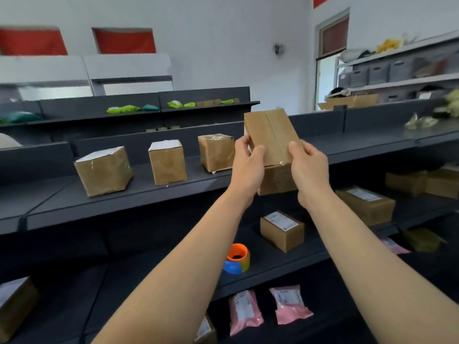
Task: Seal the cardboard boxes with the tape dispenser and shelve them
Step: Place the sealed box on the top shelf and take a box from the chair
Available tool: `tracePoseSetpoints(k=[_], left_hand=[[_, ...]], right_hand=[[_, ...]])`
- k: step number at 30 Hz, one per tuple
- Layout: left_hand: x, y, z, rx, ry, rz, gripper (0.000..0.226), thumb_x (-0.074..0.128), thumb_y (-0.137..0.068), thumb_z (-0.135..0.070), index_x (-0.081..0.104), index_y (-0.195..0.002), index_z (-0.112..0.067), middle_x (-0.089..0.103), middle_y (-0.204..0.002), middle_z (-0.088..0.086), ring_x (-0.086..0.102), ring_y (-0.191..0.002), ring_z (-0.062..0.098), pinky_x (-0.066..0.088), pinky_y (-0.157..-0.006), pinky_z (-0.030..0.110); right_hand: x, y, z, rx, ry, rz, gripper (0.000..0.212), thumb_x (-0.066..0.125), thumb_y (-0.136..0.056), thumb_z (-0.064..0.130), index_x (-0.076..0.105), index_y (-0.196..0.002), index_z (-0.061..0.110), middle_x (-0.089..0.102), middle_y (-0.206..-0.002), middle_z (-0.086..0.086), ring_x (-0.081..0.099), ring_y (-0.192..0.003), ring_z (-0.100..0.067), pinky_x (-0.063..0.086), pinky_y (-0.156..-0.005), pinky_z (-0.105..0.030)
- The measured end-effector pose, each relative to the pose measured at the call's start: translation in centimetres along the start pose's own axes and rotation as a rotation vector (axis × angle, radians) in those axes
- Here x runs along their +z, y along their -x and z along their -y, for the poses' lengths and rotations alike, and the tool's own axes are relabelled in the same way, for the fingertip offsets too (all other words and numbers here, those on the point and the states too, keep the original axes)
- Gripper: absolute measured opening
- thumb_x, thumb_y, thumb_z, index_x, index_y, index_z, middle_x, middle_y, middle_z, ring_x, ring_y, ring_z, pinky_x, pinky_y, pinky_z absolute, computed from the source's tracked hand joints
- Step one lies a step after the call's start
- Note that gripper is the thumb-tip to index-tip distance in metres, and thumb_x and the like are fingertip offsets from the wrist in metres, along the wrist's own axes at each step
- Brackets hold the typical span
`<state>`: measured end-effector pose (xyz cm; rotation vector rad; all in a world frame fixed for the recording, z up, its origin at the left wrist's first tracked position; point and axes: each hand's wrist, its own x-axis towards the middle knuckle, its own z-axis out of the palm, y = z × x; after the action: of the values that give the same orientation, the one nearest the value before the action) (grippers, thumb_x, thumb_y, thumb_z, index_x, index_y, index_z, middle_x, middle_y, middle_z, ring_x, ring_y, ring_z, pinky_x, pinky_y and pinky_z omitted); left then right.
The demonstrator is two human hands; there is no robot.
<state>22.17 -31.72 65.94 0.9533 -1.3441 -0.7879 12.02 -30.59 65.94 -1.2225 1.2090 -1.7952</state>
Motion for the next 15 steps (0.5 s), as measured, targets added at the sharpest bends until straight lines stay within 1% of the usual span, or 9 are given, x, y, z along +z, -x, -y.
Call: tracePoseSetpoints(k=[3, 5, 7, 9, 11, 12, 13, 14, 15], left_hand=[[1.7, -3.3, 0.2, -0.006, -0.022, -0.023, 0.046, 0.040, -0.098, -0.021, 0.032, -0.143, -0.020, 0.051, -0.131, -0.001, 0.053, -0.105, 0.009, 0.044, -0.073, 0.021], [2.6, -5.4, 0.3, -0.017, -0.021, -0.044, 0.046, 0.039, -0.099, -0.021, 0.032, -0.144, -0.020, 0.051, -0.131, -0.001, 0.054, -0.100, 0.007, 0.043, -0.070, 0.019], [3.2, -7.3, 0.5, -0.026, -0.039, -0.065, 0.045, 0.036, -0.100, -0.022, 0.032, -0.145, -0.021, 0.052, -0.126, -0.002, 0.053, -0.092, 0.001, 0.041, -0.065, 0.016], [3.7, -9.2, 1.0, -0.030, -0.065, -0.082, 0.043, 0.034, -0.101, -0.025, 0.033, -0.144, -0.022, 0.052, -0.121, -0.004, 0.052, -0.091, 0.001, 0.041, -0.066, 0.016], [4.2, -11.1, 1.5, -0.043, -0.114, -0.097, 0.043, 0.032, -0.102, -0.028, 0.033, -0.145, -0.021, 0.050, -0.121, -0.005, 0.051, -0.098, 0.005, 0.041, -0.077, 0.021], [4.5, -12.0, 1.8, -0.052, -0.140, -0.114, 0.042, 0.031, -0.102, -0.028, 0.034, -0.143, -0.020, 0.050, -0.120, -0.005, 0.049, -0.098, 0.005, 0.040, -0.079, 0.022], [4.6, -12.8, 2.2, -0.059, -0.168, -0.134, 0.039, 0.031, -0.102, -0.025, 0.038, -0.140, -0.018, 0.051, -0.117, -0.004, 0.048, -0.096, 0.003, 0.040, -0.078, 0.022], [4.7, -13.6, 2.6, -0.063, -0.201, -0.150, 0.036, 0.033, -0.101, -0.021, 0.042, -0.136, -0.018, 0.052, -0.118, -0.003, 0.048, -0.095, 0.002, 0.041, -0.078, 0.021], [4.7, -14.2, 3.2, -0.066, -0.241, -0.154, 0.035, 0.035, -0.100, -0.017, 0.045, -0.134, -0.018, 0.053, -0.123, -0.002, 0.049, -0.098, 0.003, 0.042, -0.080, 0.020]], right_hand=[[0.2, -4.2, -0.2, -0.009, 0.020, 0.009, 0.025, 0.047, -0.093, 0.028, 0.065, -0.092, 0.011, 0.060, -0.082, -0.002, 0.052, -0.074, -0.014, 0.042, -0.063, -0.029], [0.6, -6.8, -0.5, -0.015, 0.026, 0.029, 0.027, 0.047, -0.093, 0.030, 0.064, -0.093, 0.009, 0.059, -0.082, -0.002, 0.052, -0.073, -0.015, 0.043, -0.064, -0.031], [1.2, -9.4, -0.9, -0.003, 0.037, 0.056, 0.026, 0.046, -0.094, 0.032, 0.064, -0.092, 0.013, 0.059, -0.082, -0.001, 0.053, -0.074, -0.015, 0.046, -0.066, -0.033], [1.8, -11.8, -1.5, 0.031, 0.029, 0.085, 0.025, 0.046, -0.094, 0.032, 0.064, -0.089, 0.015, 0.059, -0.082, -0.001, 0.054, -0.075, -0.015, 0.046, -0.066, -0.033], [2.3, -14.2, -2.0, 0.094, 0.005, 0.108, 0.024, 0.047, -0.095, 0.032, 0.059, -0.079, 0.020, 0.057, -0.082, -0.001, 0.051, -0.074, -0.014, 0.042, -0.066, -0.032], [2.5, -15.2, -2.3, 0.141, -0.012, 0.113, 0.023, 0.047, -0.096, 0.032, 0.056, -0.077, 0.021, 0.056, -0.083, -0.001, 0.050, -0.075, -0.014, 0.040, -0.065, -0.031], [2.6, -16.3, -2.7, 0.199, -0.041, 0.115, 0.022, 0.048, -0.096, 0.032, 0.055, -0.079, 0.019, 0.054, -0.083, -0.001, 0.049, -0.077, -0.015, 0.039, -0.066, -0.031], [2.7, -17.3, -3.1, 0.264, -0.078, 0.118, 0.021, 0.049, -0.096, 0.033, 0.055, -0.085, 0.017, 0.053, -0.085, -0.001, 0.050, -0.082, -0.017, 0.039, -0.068, -0.032], [2.7, -18.1, -3.5, 0.330, -0.115, 0.123, 0.021, 0.050, -0.096, 0.035, 0.054, -0.094, 0.015, 0.054, -0.088, -0.002, 0.051, -0.087, -0.019, 0.040, -0.070, -0.032]])
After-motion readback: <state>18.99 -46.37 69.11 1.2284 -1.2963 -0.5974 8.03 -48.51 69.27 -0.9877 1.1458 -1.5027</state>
